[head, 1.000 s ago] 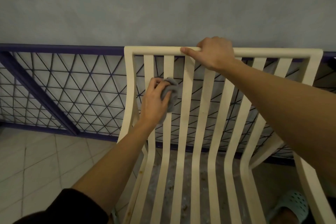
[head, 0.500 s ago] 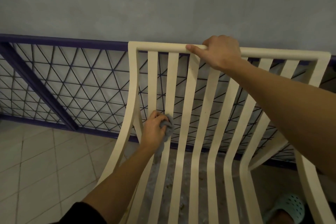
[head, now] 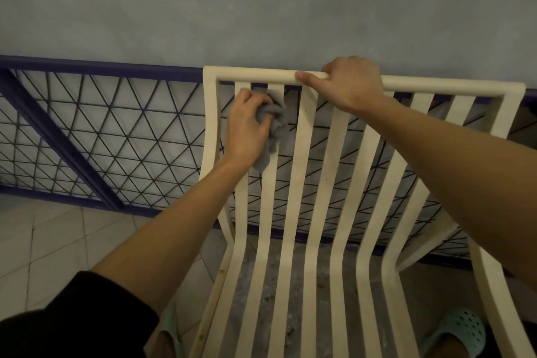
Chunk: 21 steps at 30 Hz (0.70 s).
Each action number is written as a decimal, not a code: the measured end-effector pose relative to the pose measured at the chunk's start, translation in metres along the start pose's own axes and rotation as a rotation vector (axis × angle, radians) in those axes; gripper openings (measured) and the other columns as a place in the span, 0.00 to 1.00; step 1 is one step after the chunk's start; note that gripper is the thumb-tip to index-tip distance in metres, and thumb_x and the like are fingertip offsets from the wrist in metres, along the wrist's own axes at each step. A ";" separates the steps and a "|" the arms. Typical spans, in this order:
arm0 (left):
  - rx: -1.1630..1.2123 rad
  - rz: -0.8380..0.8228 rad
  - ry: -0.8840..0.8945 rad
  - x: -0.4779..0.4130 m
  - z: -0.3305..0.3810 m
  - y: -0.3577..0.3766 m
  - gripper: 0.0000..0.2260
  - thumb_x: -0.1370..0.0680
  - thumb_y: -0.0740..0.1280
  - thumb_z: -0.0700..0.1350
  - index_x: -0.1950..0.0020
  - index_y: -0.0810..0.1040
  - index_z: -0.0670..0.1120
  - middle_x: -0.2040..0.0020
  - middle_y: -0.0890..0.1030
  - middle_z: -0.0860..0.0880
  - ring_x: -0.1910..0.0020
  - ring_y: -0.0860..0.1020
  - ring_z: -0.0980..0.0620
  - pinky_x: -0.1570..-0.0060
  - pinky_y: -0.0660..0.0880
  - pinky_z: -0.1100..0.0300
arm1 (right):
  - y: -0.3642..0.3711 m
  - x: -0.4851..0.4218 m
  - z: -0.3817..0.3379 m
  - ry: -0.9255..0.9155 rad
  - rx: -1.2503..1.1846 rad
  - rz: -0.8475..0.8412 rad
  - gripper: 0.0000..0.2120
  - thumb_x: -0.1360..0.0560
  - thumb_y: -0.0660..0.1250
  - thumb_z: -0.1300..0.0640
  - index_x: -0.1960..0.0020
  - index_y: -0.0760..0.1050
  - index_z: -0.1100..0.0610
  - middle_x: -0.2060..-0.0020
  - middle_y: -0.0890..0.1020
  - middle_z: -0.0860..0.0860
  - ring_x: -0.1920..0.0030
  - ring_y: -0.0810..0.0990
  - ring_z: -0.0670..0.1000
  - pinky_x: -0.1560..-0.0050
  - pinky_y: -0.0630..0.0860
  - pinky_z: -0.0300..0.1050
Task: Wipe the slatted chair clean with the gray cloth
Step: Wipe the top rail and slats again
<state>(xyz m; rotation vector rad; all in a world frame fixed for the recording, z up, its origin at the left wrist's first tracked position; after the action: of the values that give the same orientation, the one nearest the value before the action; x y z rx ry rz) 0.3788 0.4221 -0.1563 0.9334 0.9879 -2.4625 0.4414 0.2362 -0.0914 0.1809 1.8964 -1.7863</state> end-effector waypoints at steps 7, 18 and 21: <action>0.063 0.120 -0.027 0.005 -0.004 -0.002 0.07 0.24 0.68 0.38 0.47 0.80 0.44 0.47 0.75 0.47 0.49 0.75 0.57 0.45 0.72 0.68 | -0.001 0.001 0.000 0.002 0.012 0.008 0.36 0.26 0.47 0.25 0.65 0.75 0.54 0.72 0.73 0.51 0.67 0.74 0.54 0.66 0.64 0.45; -0.071 -0.115 -0.057 0.085 -0.048 0.025 0.07 0.25 0.68 0.39 0.48 0.79 0.46 0.49 0.74 0.50 0.53 0.76 0.55 0.55 0.76 0.59 | 0.001 0.001 -0.001 0.013 -0.028 0.028 0.36 0.26 0.48 0.25 0.64 0.76 0.55 0.73 0.71 0.50 0.70 0.69 0.50 0.65 0.66 0.45; -0.157 -0.181 -0.015 0.102 -0.051 0.027 0.06 0.26 0.70 0.40 0.51 0.81 0.48 0.53 0.76 0.52 0.59 0.73 0.61 0.60 0.73 0.69 | 0.001 0.000 0.000 0.023 -0.036 0.025 0.35 0.26 0.48 0.25 0.64 0.76 0.54 0.73 0.71 0.49 0.71 0.69 0.49 0.65 0.65 0.44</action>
<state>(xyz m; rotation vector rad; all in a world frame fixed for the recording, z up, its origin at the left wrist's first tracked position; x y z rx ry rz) 0.3409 0.4337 -0.2671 0.8047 1.2909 -2.4866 0.4412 0.2363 -0.0922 0.2131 1.9322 -1.7398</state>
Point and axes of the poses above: each hand's wrist, its own x-axis away from the middle knuckle, its own y-axis out of the palm, z = x × y, the point moved 6 cm from there along -x, towards the middle knuckle
